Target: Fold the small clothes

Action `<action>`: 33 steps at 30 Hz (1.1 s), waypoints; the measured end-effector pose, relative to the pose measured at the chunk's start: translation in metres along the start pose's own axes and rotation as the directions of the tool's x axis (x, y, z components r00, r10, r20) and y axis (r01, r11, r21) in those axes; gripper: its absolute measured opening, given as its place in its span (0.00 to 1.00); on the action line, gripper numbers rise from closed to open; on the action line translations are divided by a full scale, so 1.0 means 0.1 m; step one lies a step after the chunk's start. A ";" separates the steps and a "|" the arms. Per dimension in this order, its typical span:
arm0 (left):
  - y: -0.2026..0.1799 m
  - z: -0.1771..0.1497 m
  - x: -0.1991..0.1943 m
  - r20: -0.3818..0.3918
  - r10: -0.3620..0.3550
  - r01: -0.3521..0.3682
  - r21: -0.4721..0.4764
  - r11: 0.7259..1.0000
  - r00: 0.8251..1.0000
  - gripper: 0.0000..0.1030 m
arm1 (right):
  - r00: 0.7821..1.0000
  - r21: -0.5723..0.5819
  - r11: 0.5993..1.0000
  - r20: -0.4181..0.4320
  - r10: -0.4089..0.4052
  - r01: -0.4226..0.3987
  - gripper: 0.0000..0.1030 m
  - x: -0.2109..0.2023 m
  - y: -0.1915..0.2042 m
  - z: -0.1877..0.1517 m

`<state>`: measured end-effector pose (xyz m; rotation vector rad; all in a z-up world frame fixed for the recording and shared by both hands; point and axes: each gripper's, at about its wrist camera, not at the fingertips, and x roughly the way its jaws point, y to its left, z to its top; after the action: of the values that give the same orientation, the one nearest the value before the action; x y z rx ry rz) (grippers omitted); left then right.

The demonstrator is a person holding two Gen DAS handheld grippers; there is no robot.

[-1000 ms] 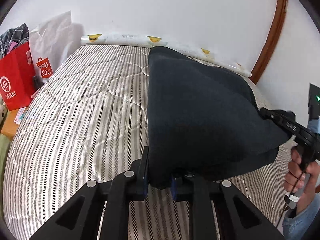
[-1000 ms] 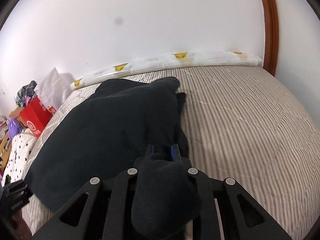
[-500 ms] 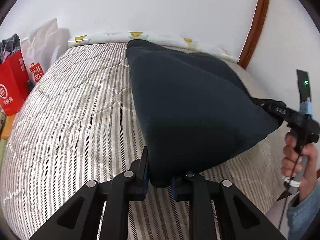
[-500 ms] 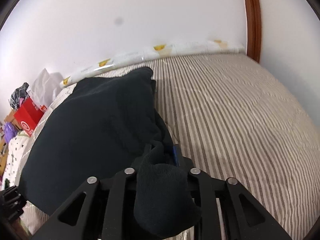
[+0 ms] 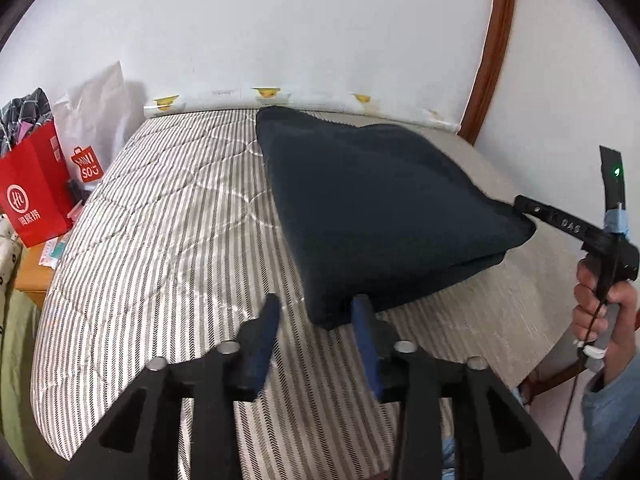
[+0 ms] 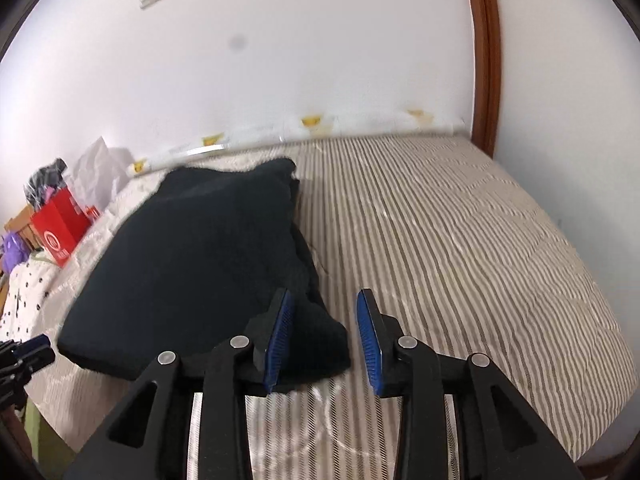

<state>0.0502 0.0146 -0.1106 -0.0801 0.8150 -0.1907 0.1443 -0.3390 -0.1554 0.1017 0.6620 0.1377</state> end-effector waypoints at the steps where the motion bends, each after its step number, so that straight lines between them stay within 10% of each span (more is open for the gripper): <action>1: 0.00 0.03 0.00 0.004 -0.002 0.002 -0.006 1.000 1.000 0.38 | 1.000 -0.005 1.000 0.000 0.005 -0.005 0.32 0.00 0.03 0.02; 15: 0.04 0.20 0.41 -0.027 0.001 -0.003 -0.044 0.999 1.000 0.42 | 0.993 -0.018 0.998 -0.101 -0.065 0.064 0.32 0.14 -0.04 -0.23; 33: 0.30 1.03 0.97 -0.064 0.016 -0.020 -0.057 0.998 0.998 0.46 | 0.986 -0.006 0.996 -0.138 0.093 -0.094 0.47 0.98 0.33 1.13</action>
<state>0.1948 0.0240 -0.1135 -0.1216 0.8840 -0.1529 0.2869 -0.2964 -0.1215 0.1124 0.7942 0.2406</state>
